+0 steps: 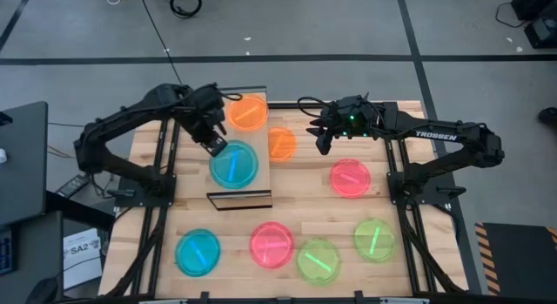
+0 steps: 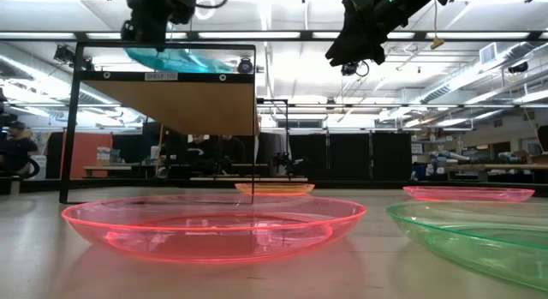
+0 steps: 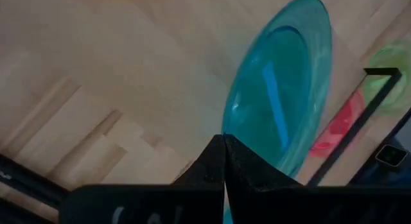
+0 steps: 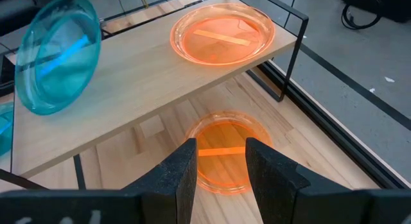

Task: Place and stack plates onto a shelf
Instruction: Put the top blue plate on the shelf

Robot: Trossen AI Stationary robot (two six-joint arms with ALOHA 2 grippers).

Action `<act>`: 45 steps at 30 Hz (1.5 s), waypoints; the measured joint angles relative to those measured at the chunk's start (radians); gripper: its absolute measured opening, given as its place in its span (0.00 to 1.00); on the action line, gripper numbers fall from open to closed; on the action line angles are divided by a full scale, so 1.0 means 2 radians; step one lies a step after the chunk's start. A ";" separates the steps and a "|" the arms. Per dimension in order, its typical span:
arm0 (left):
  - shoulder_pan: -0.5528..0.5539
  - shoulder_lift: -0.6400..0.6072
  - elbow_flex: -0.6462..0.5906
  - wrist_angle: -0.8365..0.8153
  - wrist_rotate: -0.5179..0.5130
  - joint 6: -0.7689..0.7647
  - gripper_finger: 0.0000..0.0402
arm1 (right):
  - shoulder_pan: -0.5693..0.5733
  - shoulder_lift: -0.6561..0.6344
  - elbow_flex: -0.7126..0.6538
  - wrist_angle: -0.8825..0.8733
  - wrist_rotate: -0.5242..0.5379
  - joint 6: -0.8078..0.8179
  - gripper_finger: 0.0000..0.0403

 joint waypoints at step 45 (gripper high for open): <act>0.011 0.061 0.000 -0.003 -0.064 0.020 0.06 | 0.000 0.000 0.000 0.000 0.000 0.000 0.35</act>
